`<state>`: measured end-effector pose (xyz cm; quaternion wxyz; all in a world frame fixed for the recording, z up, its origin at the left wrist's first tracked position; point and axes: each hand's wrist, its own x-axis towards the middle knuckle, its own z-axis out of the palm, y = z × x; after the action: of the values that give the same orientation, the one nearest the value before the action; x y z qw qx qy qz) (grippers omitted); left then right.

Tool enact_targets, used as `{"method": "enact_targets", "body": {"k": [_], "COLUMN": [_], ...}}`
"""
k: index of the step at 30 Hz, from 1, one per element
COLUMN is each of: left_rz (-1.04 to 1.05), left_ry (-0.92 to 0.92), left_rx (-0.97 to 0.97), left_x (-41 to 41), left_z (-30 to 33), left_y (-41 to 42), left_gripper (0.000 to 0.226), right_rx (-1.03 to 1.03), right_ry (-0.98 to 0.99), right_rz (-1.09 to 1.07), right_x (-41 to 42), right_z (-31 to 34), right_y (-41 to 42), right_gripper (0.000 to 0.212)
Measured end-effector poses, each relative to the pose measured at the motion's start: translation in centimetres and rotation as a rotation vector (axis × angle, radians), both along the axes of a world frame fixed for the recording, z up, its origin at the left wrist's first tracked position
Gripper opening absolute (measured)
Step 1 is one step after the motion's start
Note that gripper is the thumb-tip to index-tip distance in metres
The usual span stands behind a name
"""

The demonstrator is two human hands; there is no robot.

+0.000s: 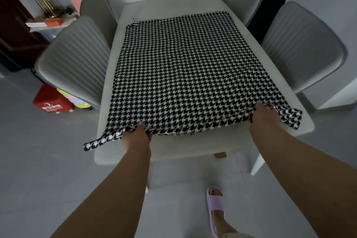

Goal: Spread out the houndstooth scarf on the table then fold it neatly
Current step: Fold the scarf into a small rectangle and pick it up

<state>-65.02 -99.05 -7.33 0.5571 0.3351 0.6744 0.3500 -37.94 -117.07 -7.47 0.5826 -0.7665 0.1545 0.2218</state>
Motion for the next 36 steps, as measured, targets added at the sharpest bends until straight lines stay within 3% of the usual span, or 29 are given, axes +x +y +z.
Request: {"method": "enact_targets", "body": {"k": [3,11,23,27,31,36], "left_rz": [-0.022,-0.068,-0.108,-0.152,-0.250,-0.318], "left_ry": [0.005,0.188,0.412,0.389,0.452,0.504], "left_rx": [0.063,0.232,0.298,0.330,0.367,0.381], "left_x": [1.6,6.3,12.8,14.6,16.9,20.5], "left_z": [1.4,3.9,6.2,6.8,8.4,9.7], "left_y": [1.9,8.2,18.6,22.8,26.8,32.2], "left_gripper": [0.024,0.039,0.067,0.084,0.062,0.056], "right_rx": [0.013,-0.043,-0.101,-0.052,-0.076,-0.011], "right_ry": [-0.089,-0.247,-0.283,-0.248,-0.263,-0.365], "right_rz": [-0.103,-0.006,0.098,0.044,0.034,0.010], "right_x": [1.2,7.1,15.5,17.4,19.7,22.7], "right_z": [1.9,3.6,5.4,7.1,9.0,10.2], "right_y": [2.4,7.5,17.6,20.9,24.1,28.1], "right_gripper": [0.054,0.056,0.060,0.058,0.054,0.048]}}
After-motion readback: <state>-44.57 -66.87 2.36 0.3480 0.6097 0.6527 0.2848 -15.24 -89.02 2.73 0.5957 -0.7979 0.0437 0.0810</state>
